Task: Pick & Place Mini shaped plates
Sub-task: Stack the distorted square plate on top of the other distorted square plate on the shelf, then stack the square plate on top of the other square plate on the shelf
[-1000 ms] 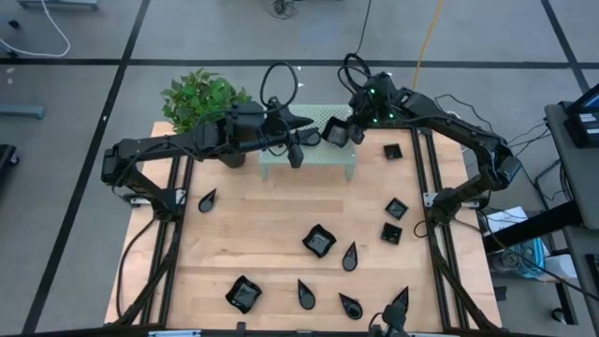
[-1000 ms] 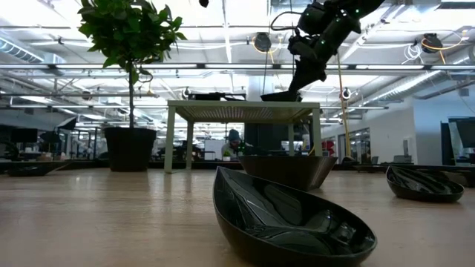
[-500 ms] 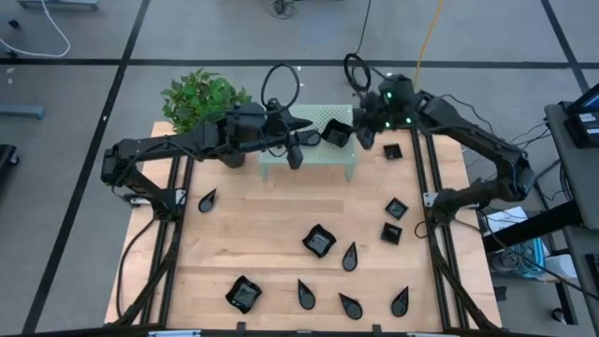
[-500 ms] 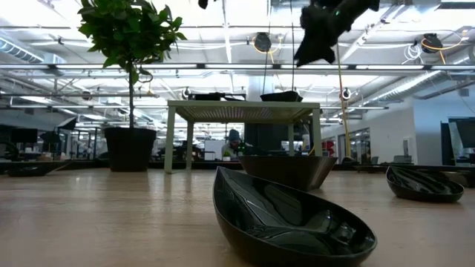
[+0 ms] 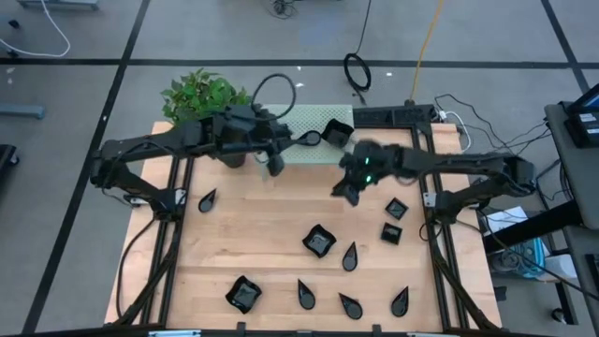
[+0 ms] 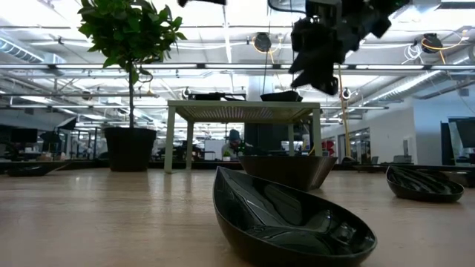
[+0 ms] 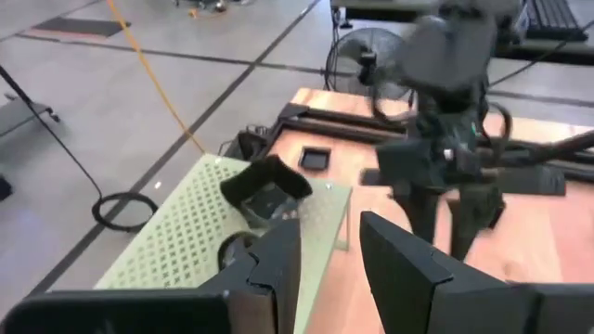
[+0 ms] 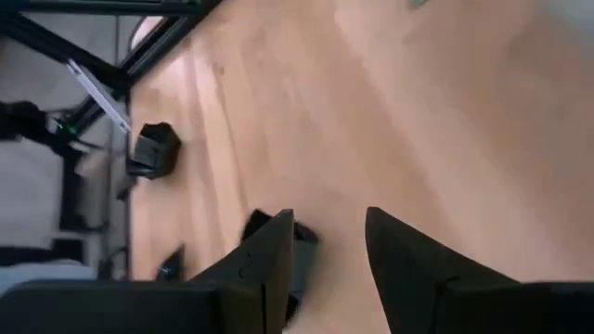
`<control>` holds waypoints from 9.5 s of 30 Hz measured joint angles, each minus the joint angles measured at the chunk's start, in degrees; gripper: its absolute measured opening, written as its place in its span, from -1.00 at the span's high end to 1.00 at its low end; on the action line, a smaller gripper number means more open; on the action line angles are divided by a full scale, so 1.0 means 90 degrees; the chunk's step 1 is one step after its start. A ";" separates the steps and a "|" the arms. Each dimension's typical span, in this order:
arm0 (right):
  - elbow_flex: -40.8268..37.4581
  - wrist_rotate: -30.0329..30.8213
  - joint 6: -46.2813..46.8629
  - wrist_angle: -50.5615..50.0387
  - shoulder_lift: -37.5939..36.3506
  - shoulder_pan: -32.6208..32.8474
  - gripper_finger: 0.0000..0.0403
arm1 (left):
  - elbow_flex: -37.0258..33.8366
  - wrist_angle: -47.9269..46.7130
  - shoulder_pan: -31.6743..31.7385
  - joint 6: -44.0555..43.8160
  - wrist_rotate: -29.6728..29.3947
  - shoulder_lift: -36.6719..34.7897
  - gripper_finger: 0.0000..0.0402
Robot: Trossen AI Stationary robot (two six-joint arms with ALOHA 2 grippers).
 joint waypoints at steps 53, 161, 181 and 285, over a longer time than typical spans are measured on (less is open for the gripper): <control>-0.0325 0.0986 -0.0087 0.1316 -0.0060 0.1024 1.00 | 0.0002 -0.1350 -0.0017 0.0153 0.0001 -0.0835 0.40; 0.3214 0.0626 -0.5086 -0.2973 0.1111 -0.3268 1.00 | 0.0002 0.0188 -0.0002 0.0267 -0.0176 -0.0828 0.40; 0.3214 0.0686 -0.4988 -0.2583 0.1137 -0.3266 0.90 | 0.0002 0.0178 0.0168 0.0277 -0.0189 -0.0828 0.40; -0.2186 0.4019 -0.0682 0.0272 0.0763 -0.4013 0.95 | 0.0002 -0.0204 0.0157 -0.0291 -0.0184 -0.0825 0.40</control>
